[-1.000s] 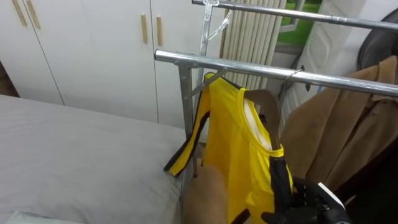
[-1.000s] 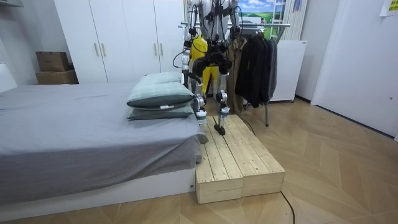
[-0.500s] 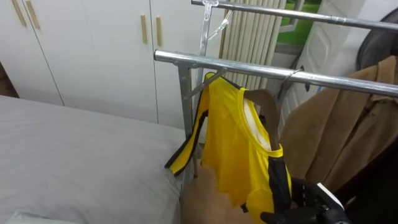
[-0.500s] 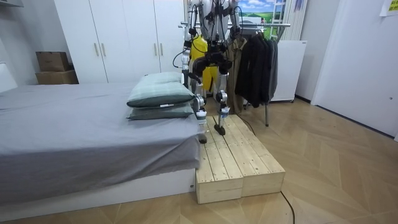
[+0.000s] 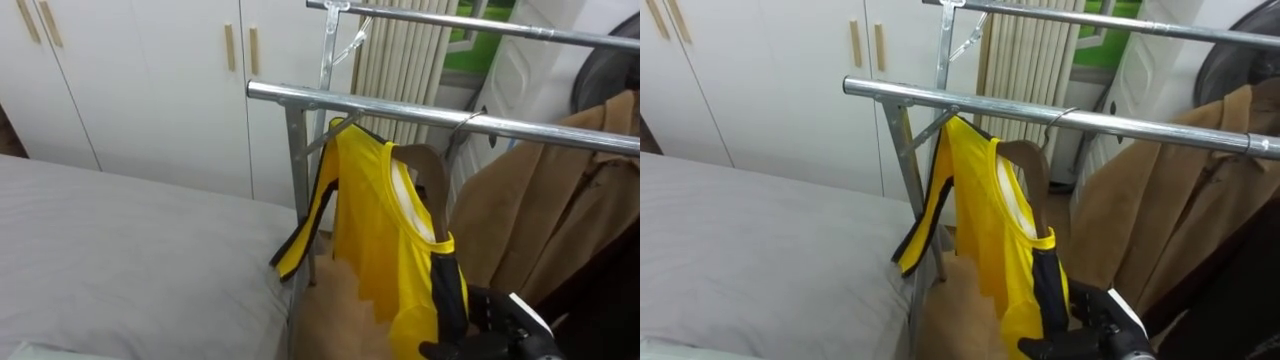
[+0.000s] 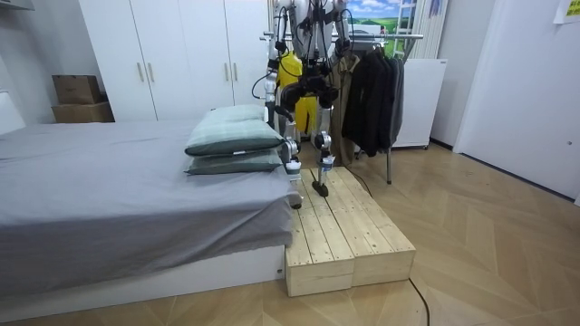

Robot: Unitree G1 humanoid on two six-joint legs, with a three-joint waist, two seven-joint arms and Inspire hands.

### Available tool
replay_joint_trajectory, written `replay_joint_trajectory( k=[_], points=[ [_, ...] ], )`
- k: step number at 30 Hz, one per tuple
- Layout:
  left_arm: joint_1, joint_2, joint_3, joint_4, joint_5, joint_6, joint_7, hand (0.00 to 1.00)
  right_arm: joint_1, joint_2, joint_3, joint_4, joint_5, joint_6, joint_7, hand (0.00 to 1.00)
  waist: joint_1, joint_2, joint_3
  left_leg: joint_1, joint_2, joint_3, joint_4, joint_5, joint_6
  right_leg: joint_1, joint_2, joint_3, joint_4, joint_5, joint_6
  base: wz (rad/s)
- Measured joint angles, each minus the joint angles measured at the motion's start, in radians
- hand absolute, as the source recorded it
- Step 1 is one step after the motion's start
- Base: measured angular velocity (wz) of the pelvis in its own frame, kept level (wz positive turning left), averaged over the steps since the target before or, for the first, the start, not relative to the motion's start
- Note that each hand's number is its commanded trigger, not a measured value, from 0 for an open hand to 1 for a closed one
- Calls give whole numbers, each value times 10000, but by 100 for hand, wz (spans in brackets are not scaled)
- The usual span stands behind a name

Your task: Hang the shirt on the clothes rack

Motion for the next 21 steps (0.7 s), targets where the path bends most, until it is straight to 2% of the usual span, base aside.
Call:
replay_joint_trajectory(
  k=[12,16,21],
  points=[
    [-1,1,15,0,45,4,0,0,0,-8,-29,-596,-1188,232,-906,0,-54,-115,2,-26,-7,25,-20,-3,-1,-99,3,26,31,-25,1,0],
    [32,-3,26,-2,42,3,0,0,12,-16,-319,-783,-1444,228,-1496,0,-86,-113,4,-76,15,167,-21,-13,-15,-218,63,206,28,-28,0,-9],
    [138,-18,180,-3,7,-13,0,0,32,-20,-1066,-800,-1395,213,-2128,0,-259,-105,1,-84,25,185,-31,-19,-21,-224,64,213,138,-42,-15,-3]
  ],
)
